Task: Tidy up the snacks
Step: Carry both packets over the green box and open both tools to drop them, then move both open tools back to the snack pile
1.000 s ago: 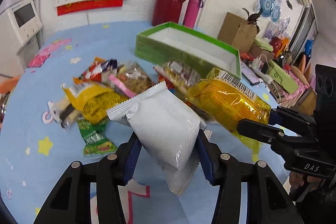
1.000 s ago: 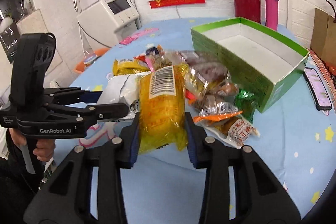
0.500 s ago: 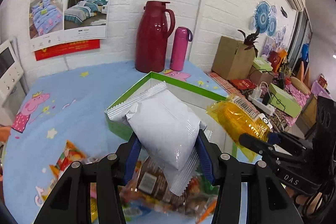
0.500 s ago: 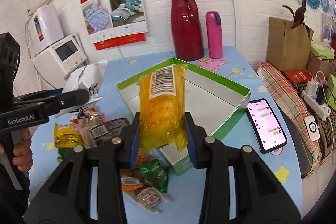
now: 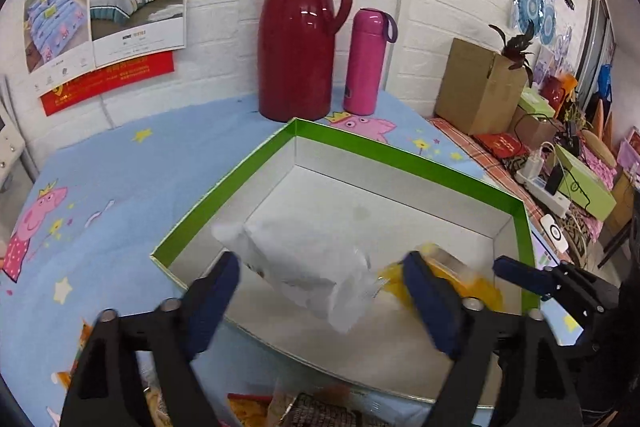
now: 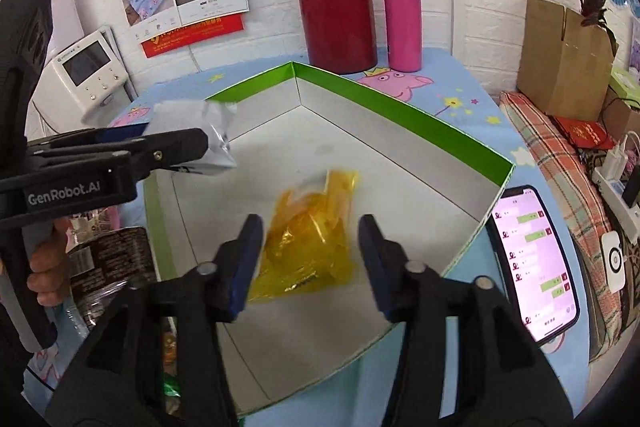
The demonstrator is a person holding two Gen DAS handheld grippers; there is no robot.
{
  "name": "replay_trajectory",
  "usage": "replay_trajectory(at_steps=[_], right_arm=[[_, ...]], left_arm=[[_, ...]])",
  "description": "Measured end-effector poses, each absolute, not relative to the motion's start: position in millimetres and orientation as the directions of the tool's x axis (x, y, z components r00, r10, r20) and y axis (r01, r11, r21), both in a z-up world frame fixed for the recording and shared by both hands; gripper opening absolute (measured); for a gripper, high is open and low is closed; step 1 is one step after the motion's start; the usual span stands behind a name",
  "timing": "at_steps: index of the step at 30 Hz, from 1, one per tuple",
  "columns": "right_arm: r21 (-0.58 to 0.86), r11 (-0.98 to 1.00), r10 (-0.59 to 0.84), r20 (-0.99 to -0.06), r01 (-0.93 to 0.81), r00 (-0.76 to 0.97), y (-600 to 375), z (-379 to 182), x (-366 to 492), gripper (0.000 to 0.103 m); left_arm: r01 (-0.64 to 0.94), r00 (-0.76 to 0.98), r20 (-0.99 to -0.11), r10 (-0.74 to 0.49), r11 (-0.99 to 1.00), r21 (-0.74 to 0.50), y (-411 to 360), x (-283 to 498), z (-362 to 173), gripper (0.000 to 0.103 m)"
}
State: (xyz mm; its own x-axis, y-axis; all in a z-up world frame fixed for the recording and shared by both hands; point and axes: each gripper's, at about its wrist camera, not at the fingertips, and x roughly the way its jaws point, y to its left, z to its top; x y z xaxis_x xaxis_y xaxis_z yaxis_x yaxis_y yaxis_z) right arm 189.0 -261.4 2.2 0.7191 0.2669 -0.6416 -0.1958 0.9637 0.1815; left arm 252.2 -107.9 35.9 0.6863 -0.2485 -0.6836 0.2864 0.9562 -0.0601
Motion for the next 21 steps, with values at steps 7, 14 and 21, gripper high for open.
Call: replay_trajectory(at_steps=[7,14,21], right_arm=[[0.177,0.968,0.251,-0.631,-0.178,0.734,-260.3,7.9,175.1,0.085],[0.185,0.963,0.269,-0.595,-0.197,0.757,-250.2,32.8,142.1,0.091],[0.187,0.953,0.302,-0.557,-0.238,0.773,-231.0,53.7,102.2,0.092]], left_arm=[[0.245,0.751,-0.627,-0.206,0.969,-0.024,-94.5,229.7,53.0,0.101],[0.234,0.786,-0.583,-0.204,0.972,-0.025,-80.7,188.1,76.5,0.101],[0.21,0.809,-0.556,-0.191,0.977,-0.03,-62.4,144.3,91.5,0.101]])
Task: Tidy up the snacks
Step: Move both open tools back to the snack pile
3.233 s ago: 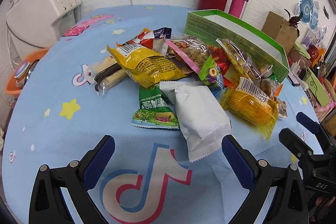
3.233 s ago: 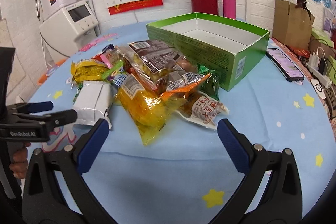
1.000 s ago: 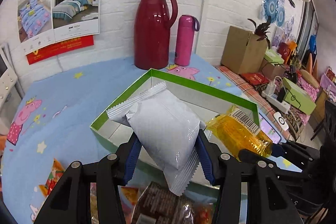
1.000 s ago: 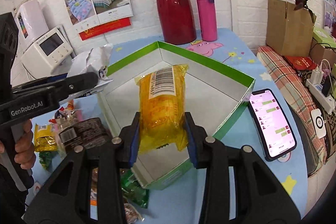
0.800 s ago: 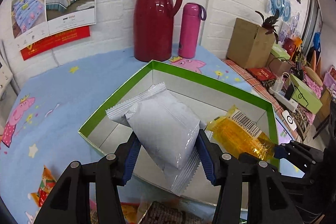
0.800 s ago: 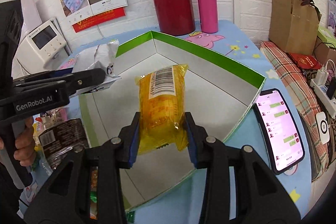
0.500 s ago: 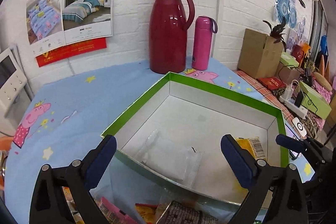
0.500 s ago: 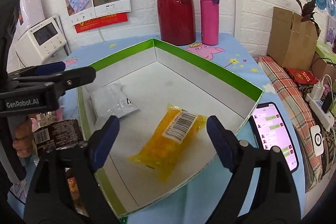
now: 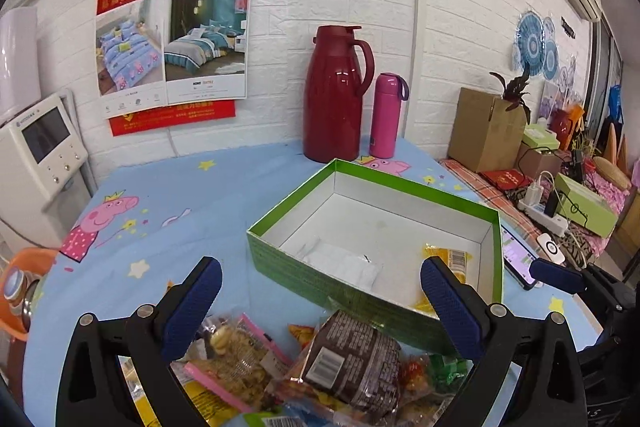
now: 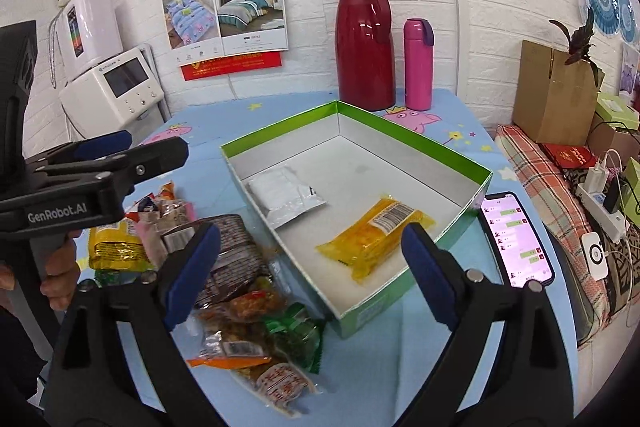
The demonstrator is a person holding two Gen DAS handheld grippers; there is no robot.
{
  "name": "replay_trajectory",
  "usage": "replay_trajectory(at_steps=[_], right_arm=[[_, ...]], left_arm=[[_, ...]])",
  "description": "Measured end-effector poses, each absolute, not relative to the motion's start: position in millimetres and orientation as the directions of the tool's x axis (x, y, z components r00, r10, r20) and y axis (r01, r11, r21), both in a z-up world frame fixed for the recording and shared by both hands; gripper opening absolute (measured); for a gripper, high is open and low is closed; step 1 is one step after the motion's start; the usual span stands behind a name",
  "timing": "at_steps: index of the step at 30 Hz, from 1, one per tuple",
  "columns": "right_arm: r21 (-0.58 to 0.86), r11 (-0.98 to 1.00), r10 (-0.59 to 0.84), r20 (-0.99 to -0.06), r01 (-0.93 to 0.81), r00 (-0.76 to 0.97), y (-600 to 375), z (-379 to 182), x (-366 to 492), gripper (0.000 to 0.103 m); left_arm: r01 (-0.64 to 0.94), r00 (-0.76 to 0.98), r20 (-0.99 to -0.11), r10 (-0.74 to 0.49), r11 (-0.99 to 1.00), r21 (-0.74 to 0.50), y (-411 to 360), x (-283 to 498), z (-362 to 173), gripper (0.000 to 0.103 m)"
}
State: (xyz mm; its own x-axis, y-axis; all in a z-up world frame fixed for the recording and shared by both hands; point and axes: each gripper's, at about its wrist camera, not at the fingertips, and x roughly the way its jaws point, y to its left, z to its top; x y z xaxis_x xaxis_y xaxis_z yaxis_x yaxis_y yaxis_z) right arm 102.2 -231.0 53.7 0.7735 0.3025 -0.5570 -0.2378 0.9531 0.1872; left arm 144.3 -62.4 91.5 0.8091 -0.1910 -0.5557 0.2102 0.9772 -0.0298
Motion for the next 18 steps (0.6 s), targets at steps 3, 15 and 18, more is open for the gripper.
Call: replay_trajectory(at_steps=[3,15,18], right_arm=[[0.193,0.948,0.319,-0.551,-0.254,0.771,-223.3,55.6,86.0,0.093],[0.261,0.933,0.36,-0.633,-0.249,0.685,-214.4,14.0,47.4,0.093],[0.277,0.929,0.37,-0.676,-0.245,0.637,-209.8,-4.9,51.0,0.093]], left_arm=[[0.207,0.808,-0.558,-0.19,0.978,-0.032,-55.2,128.8,91.8,0.101],[0.18,0.748,-0.643,-0.164,0.983,-0.041,-15.4,85.9,45.9,0.101],[0.19,0.722,-0.672,-0.165,0.981,-0.036,-10.7,81.1,30.7,0.101]])
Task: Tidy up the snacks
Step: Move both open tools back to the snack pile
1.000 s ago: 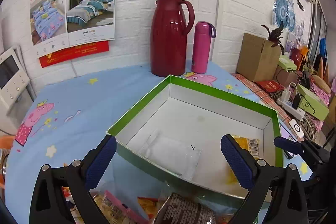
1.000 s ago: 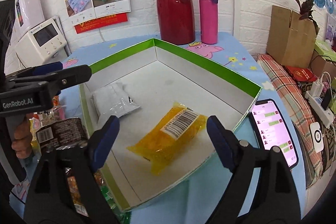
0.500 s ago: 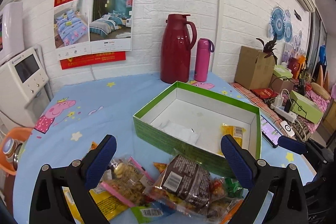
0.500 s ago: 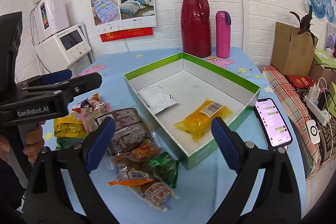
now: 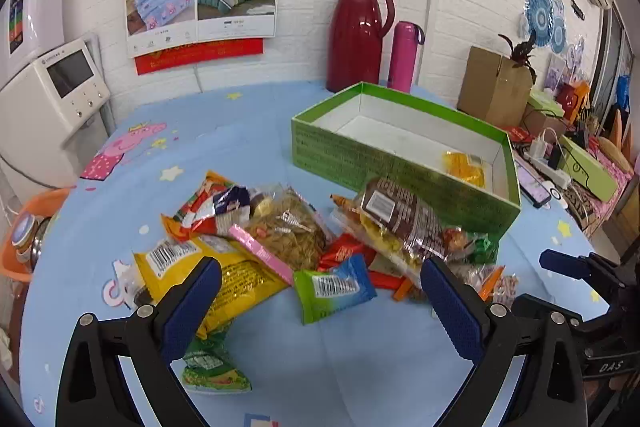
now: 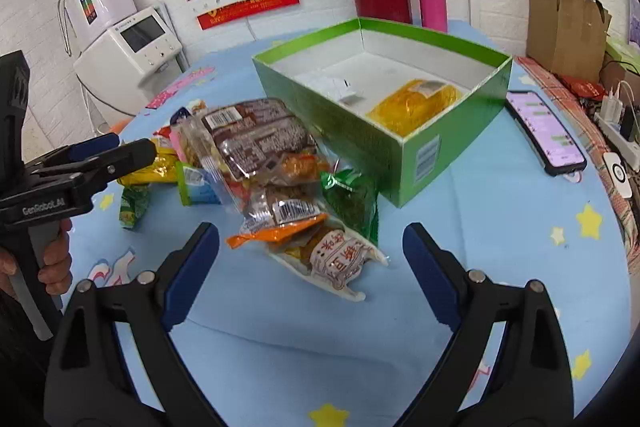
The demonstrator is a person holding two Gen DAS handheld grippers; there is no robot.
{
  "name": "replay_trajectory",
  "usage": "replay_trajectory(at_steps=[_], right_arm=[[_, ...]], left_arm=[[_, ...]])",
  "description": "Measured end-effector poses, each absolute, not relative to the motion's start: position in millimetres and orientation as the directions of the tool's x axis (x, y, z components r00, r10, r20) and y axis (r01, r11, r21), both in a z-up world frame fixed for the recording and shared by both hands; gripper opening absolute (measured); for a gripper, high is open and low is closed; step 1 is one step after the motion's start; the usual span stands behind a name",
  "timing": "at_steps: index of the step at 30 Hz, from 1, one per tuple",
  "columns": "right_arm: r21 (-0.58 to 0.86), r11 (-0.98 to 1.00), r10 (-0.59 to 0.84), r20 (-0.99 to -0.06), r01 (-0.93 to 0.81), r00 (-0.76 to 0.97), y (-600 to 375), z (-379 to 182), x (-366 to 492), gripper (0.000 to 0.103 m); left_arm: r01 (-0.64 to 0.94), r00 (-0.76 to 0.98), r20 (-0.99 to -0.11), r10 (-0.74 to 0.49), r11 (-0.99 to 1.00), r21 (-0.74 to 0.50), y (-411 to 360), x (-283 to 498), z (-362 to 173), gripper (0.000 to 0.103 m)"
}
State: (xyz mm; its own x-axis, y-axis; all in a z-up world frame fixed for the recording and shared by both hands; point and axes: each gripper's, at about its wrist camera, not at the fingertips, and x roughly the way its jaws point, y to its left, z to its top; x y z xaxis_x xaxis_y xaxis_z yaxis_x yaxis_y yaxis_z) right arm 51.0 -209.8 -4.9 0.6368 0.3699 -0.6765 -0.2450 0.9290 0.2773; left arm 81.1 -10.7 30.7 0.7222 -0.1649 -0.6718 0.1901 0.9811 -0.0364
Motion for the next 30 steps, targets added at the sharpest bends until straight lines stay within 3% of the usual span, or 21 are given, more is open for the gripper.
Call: replay_trajectory(at_steps=[7,9,10,11,22,26,30], right_arm=[[0.214,0.927,0.367,-0.691,-0.308,0.623,-177.5,-9.1,73.9,0.092],[0.171,0.928,0.349,-0.708,-0.331,0.614,-167.6,-14.3,77.6,0.077],[0.149,0.931,0.332,-0.726,-0.333,0.602,-163.5,-18.4,78.0,0.062],[0.135,0.931,0.324,-0.731,-0.338,0.6,-162.1,-21.9,75.1,0.058],[0.233,0.865,0.459,-0.724,-0.445,0.514,-158.7,-27.1,19.4,0.058],[0.272,0.858,0.49,-0.69,-0.436,0.533,-175.6,-24.0,0.8,0.071],[0.289,0.885,0.46,-0.672,-0.366,0.581,-204.4,-16.3,-6.0,0.072]], left_arm=[[0.208,0.702,-0.687,-0.186,0.977,-0.051,-10.1,81.0,25.3,0.101],[0.201,0.714,-0.678,-0.176,0.979,-0.042,-8.3,80.7,28.0,0.101],[0.198,0.719,-0.673,-0.17,0.98,-0.035,-7.9,80.1,29.0,0.101],[0.197,0.724,-0.67,-0.164,0.98,-0.028,-7.5,80.1,29.8,0.101],[0.229,0.699,-0.694,-0.175,0.973,-0.015,-17.2,79.4,19.2,0.1],[0.269,0.656,-0.713,-0.249,0.959,-0.088,-10.6,64.3,16.3,0.099],[0.312,0.594,-0.737,-0.322,0.937,-0.158,-7.2,44.5,9.1,0.095]])
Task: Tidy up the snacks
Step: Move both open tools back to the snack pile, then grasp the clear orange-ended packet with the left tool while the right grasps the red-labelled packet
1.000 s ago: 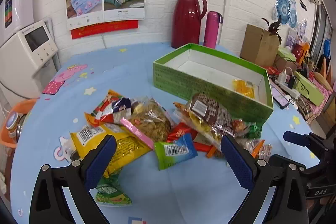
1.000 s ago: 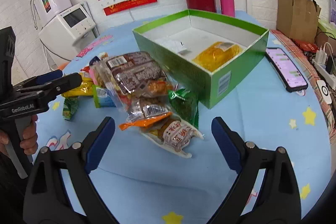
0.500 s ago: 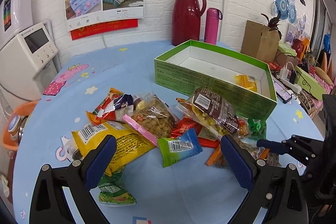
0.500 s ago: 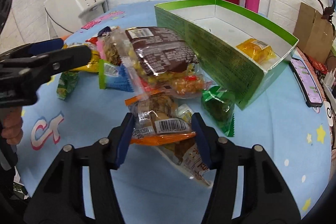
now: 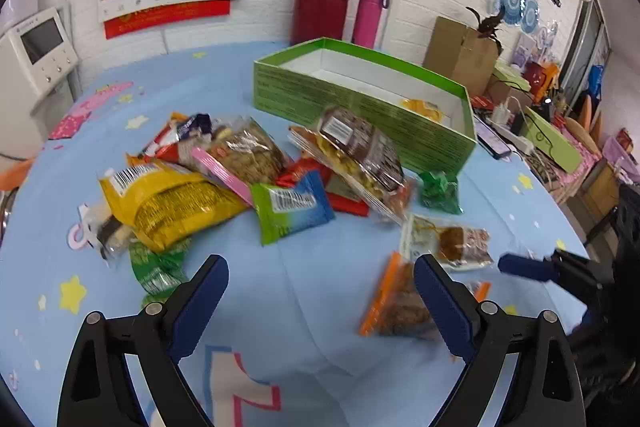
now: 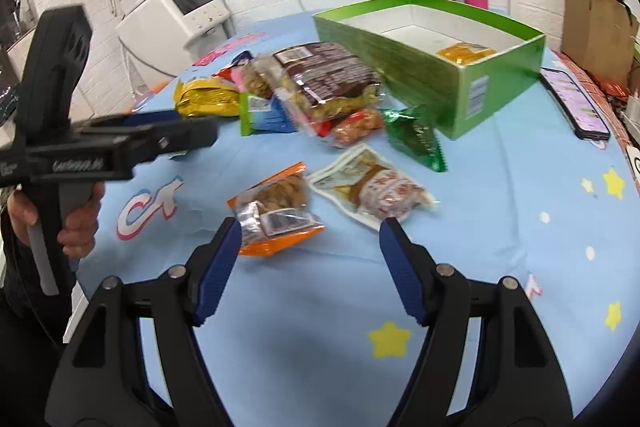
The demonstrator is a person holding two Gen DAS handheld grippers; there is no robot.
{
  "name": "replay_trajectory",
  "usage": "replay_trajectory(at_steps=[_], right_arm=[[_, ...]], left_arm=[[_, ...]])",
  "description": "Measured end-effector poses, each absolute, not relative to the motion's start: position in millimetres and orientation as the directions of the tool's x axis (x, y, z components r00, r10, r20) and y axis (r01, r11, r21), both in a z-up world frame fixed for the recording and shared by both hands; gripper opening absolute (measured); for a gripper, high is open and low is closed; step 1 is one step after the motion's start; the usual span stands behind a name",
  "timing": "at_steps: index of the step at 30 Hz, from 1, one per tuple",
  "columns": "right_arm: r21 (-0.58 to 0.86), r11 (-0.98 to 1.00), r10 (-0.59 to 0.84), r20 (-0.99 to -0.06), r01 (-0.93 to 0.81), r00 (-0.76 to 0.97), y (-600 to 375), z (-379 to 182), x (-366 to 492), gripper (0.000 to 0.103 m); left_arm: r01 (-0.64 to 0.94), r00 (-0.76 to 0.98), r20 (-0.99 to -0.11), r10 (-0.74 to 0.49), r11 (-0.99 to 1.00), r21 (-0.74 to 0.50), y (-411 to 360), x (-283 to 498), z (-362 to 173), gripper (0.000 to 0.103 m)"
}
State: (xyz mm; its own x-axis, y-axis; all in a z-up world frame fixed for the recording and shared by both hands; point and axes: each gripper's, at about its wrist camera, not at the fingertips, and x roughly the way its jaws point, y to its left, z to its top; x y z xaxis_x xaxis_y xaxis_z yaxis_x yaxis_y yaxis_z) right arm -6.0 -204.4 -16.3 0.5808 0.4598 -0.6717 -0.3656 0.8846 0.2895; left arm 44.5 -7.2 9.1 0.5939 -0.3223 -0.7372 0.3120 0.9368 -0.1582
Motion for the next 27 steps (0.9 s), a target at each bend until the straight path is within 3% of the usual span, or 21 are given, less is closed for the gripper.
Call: replay_trajectory(at_steps=[4,11,14,15,17,19,27], right_arm=[[0.274,0.921,0.39,-0.692,-0.279,0.608,-223.5,-16.9,8.6,0.072],[0.255,0.919,0.387,-0.718,-0.299,0.578,-225.9,-24.2,43.3,0.071],[0.29,0.9,0.429,-0.717,-0.325,0.549,-223.8,-28.8,53.2,0.059],[0.301,0.893,0.443,-0.721,-0.334,0.533,-222.7,-31.3,55.7,0.057],[0.298,0.889,0.446,-0.735,-0.347,0.51,-220.0,-36.1,54.4,0.051],[0.304,0.884,0.454,-0.737,-0.354,0.501,-220.3,-37.0,48.3,0.05],[0.267,0.881,0.443,-0.755,-0.39,0.484,-211.8,-34.7,32.3,0.051]], left_arm=[[0.379,0.55,-0.751,-0.366,0.91,-0.165,-28.6,27.8,3.9,0.095],[0.449,0.498,-0.792,-0.354,0.886,-0.115,-75.9,31.2,-16.7,0.095],[0.443,0.487,-0.799,-0.352,0.888,-0.121,-78.1,35.8,-24.5,0.095],[0.442,0.487,-0.8,-0.351,0.889,-0.121,-77.5,36.5,-25.8,0.094],[0.442,0.486,-0.802,-0.346,0.889,-0.116,-74.5,35.9,-27.6,0.079],[0.43,0.5,-0.804,-0.321,0.898,-0.091,-71.4,35.9,-28.1,0.073],[0.328,0.55,-0.801,-0.236,0.943,-0.053,-50.0,40.2,-28.8,0.075]])
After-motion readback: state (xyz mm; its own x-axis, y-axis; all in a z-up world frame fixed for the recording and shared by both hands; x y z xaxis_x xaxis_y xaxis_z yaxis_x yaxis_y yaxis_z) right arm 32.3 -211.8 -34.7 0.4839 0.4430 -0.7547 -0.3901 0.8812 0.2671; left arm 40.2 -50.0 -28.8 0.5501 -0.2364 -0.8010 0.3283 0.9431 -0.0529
